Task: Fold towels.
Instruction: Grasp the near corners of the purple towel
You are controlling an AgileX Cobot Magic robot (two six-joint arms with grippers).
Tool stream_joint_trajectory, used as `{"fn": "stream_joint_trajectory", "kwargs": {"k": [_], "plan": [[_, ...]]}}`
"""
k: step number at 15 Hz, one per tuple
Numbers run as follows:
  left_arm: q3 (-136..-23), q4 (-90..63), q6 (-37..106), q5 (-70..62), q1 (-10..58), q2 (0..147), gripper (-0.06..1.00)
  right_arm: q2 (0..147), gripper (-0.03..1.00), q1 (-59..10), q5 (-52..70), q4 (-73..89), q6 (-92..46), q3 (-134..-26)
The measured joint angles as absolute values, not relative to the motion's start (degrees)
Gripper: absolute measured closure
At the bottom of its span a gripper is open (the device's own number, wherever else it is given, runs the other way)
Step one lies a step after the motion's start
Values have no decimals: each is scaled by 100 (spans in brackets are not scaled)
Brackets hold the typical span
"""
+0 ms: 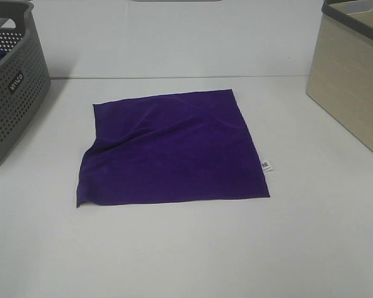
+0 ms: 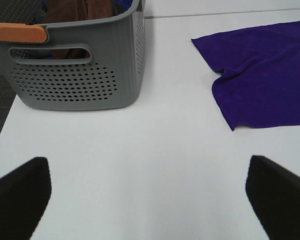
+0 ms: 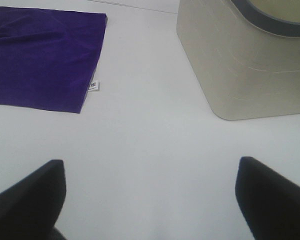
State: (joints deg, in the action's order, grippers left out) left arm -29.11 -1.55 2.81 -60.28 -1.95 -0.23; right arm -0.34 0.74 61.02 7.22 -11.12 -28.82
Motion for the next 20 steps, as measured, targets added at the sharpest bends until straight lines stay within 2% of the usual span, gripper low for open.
{"fn": "stream_joint_trajectory", "kwargs": {"k": [20], "plan": [[-2911,-229,390,-6028,-195,-23,-4,-34,7,74,6102,739,-1112,-2882]]}}
